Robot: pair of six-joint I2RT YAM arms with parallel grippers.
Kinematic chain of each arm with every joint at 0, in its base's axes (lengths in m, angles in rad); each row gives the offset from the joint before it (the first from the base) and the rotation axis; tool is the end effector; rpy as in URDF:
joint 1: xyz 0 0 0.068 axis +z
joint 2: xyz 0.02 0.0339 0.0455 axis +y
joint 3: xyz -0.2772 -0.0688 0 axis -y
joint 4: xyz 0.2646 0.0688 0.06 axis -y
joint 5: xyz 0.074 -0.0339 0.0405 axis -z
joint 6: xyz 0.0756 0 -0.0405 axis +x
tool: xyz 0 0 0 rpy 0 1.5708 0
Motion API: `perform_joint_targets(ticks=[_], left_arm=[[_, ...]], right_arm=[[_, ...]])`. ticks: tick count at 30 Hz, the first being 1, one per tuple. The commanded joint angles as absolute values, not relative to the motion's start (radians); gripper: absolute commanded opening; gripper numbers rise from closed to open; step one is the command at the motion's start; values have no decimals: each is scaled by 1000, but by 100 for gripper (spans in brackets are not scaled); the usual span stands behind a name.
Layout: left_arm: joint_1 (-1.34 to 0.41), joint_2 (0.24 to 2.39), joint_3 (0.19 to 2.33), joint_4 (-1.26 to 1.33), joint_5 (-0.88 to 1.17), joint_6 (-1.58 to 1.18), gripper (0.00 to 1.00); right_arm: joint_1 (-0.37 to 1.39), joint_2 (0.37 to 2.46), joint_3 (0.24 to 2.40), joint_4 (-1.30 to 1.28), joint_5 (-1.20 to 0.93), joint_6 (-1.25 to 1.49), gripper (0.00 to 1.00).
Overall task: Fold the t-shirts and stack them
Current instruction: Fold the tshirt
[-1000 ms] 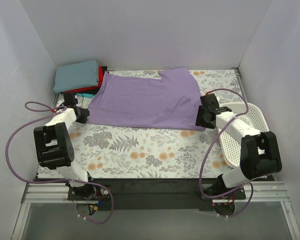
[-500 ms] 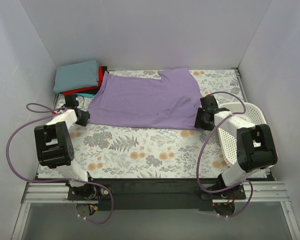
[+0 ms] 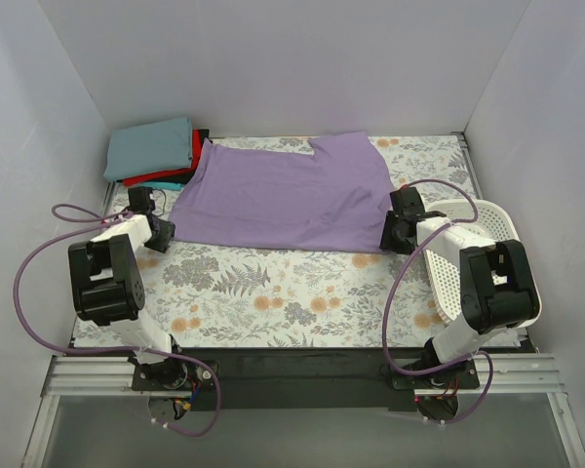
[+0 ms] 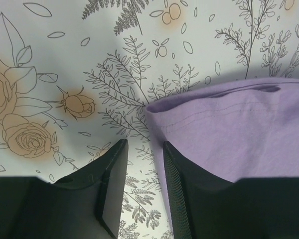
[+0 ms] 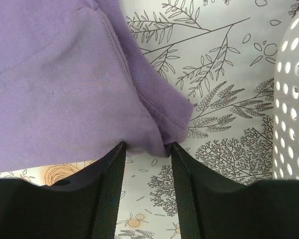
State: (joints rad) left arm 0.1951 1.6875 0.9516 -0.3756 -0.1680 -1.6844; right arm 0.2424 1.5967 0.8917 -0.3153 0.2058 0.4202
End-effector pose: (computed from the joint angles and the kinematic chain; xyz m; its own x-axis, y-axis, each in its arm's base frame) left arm 0.3454 0.0811 0.1225 0.3618 -0.9270 -0.0987 -0.8438 -0.2807 -0.4575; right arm 0.3386 0.0678 0.1387 -0.8089 0.2114 -0.5486 0.2177 0.9745 0.0544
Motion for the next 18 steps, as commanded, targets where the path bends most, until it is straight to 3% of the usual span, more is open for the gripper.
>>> perform_joint_targets(ticks=[1, 3, 4, 6, 7, 8, 9, 18], left_arm=[[201, 1700, 971, -382, -248, -1687, 33], [202, 1723, 986, -385, -261, -1687, 29], [199, 1730, 992, -385, -264, -1684, 22], [201, 1744, 1008, -384, -259, -1681, 12], [201, 1758, 1015, -385, -258, -1678, 0], [201, 1762, 1022, -391, -256, -1680, 0], [201, 1766, 1037, -414, -267, -1681, 0], [212, 1597, 1019, -535, -330, -1678, 0]], right_arm=[[241, 1606, 894, -285, 206, 419, 47], [241, 1611, 899, -285, 207, 414, 45], [241, 1612, 903, -284, 207, 413, 43], [241, 1615, 910, -285, 207, 407, 28], [239, 1614, 911, -285, 207, 405, 20], [241, 1605, 910, -290, 203, 403, 8], [238, 1597, 910, -293, 196, 405, 4], [221, 1323, 854, -415, 124, 414, 1]])
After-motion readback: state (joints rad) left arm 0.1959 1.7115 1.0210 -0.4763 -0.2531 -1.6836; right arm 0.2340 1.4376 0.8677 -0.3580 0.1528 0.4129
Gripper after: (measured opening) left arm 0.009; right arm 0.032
